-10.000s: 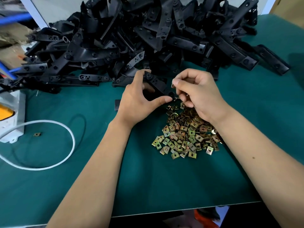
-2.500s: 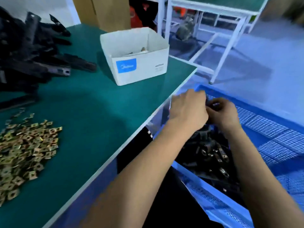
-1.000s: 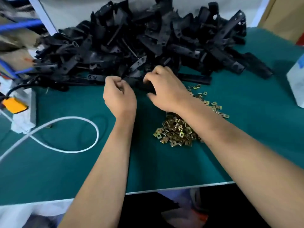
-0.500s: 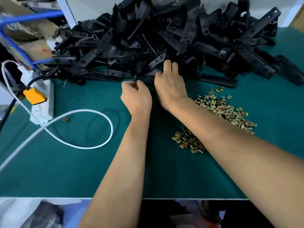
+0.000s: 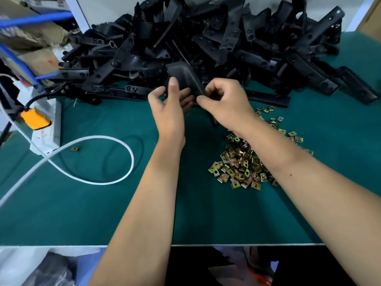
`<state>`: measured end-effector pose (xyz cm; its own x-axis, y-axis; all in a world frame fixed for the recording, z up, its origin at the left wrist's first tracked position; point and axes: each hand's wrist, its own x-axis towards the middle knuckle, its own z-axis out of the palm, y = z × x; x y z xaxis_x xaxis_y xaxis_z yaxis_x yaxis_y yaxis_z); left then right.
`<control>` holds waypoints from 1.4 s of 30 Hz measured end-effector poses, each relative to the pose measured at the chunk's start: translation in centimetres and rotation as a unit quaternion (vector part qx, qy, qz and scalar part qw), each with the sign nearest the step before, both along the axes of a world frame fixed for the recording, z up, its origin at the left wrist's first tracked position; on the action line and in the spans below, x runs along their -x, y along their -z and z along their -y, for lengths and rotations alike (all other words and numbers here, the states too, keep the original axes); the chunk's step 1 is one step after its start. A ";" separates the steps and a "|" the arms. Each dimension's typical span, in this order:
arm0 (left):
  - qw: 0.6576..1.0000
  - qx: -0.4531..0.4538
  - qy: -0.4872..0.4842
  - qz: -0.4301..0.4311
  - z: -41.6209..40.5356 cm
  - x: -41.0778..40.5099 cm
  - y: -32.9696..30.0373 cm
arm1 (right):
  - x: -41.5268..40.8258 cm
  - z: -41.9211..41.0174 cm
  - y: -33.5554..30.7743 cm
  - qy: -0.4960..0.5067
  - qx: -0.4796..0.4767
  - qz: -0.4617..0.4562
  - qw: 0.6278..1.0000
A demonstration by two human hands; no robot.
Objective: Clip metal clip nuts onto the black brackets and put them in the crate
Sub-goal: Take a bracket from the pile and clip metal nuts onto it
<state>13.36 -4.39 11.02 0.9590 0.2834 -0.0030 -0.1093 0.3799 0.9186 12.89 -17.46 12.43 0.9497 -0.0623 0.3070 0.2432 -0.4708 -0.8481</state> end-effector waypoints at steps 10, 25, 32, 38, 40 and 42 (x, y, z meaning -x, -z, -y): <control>0.992 -0.028 0.120 -0.026 2.0 0.2 0.5 | 1.2 0.3 0.2 -0.058 -0.140 -0.077 0.985; 0.982 0.117 0.127 -0.076 -1.5 -1.2 0.0 | 3.5 -0.9 -3.5 -0.351 0.514 -0.213 0.753; 0.942 0.257 0.200 -0.075 -1.9 -1.1 0.3 | 2.3 1.4 -2.8 -0.306 0.453 -0.178 0.818; 0.925 0.346 0.144 -0.068 -1.3 -1.1 0.6 | 1.1 5.6 -1.2 -0.177 0.331 -0.099 0.922; 0.942 0.294 0.148 -0.071 -1.1 -1.2 0.8 | 1.1 6.9 -0.2 -0.154 0.232 -0.090 0.956; 0.963 0.202 0.159 -0.087 -0.8 -1.3 1.0 | 1.2 7.8 0.9 -0.134 0.137 -0.076 0.979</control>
